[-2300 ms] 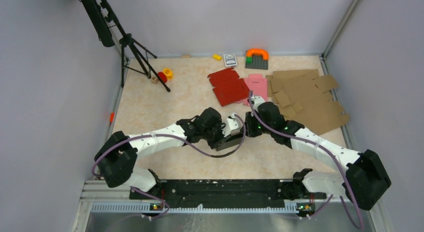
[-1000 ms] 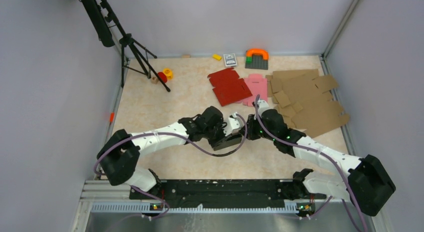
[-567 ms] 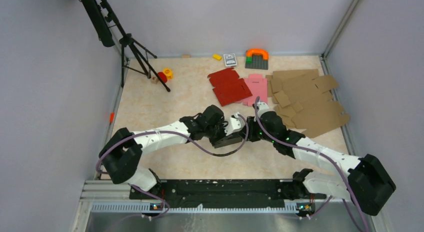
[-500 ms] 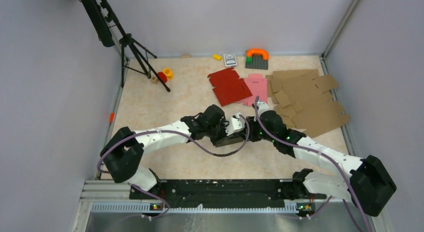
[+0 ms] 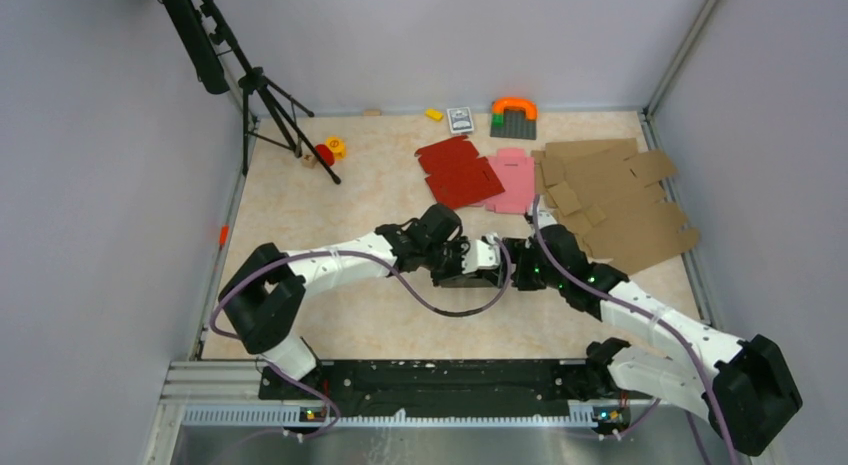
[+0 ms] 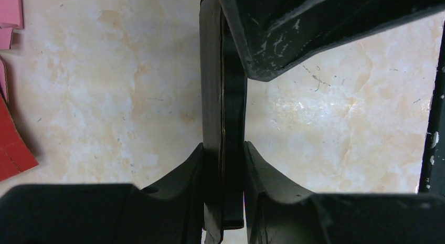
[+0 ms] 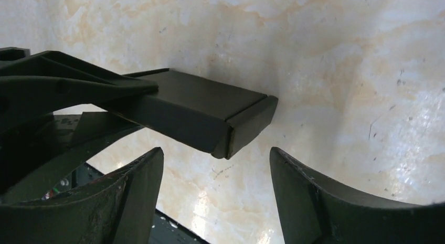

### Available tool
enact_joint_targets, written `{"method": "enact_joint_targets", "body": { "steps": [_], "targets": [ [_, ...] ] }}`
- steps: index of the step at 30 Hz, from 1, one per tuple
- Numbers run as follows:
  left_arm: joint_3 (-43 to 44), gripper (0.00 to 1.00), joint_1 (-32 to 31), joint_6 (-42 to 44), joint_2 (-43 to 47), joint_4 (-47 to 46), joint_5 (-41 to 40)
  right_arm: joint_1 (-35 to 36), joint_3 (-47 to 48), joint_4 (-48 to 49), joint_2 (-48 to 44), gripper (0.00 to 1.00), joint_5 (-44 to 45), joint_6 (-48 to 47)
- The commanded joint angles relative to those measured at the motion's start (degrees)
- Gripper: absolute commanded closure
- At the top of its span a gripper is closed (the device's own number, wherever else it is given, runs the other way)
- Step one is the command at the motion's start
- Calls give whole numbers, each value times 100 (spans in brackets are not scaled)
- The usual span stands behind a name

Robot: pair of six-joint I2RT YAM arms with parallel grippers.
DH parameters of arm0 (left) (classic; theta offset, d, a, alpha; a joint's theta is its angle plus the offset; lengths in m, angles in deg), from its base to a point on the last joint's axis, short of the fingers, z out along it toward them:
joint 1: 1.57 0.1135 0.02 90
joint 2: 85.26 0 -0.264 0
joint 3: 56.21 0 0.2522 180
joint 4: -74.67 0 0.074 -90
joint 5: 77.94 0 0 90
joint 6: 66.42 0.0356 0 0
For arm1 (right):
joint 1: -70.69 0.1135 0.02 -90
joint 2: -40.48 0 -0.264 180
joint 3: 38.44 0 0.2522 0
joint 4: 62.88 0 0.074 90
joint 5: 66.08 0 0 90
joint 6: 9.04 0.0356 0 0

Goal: Fold the paper box
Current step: Close the paper box at the center of the board.

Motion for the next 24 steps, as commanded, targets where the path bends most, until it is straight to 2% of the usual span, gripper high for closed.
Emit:
{"method": "enact_joint_targets", "body": {
  "steps": [1, 8, 14, 18, 21, 24],
  "targets": [
    [229, 75, -6, 269, -104, 261, 224, -349, -217, 469, -121, 28, -553, 708],
    [338, 77, 2, 244, -168, 376, 238, -795, -479, 931, -562, 24, -1265, 1435],
    [477, 77, 61, 206, -226, 520, 326, -1261, -504, 700, -748, 23, -1800, 1801],
    [519, 77, 113, 160, -237, 571, 360, -1533, -798, 908, -907, 30, -1750, 2476],
    [525, 77, 134, 154, -237, 587, 410, -1535, -864, 934, -721, 37, -1693, 2642],
    [562, 77, 134, 149, -257, 594, 432, -1535, -1082, 1372, -564, 40, -1890, 2850]
  ]
}}
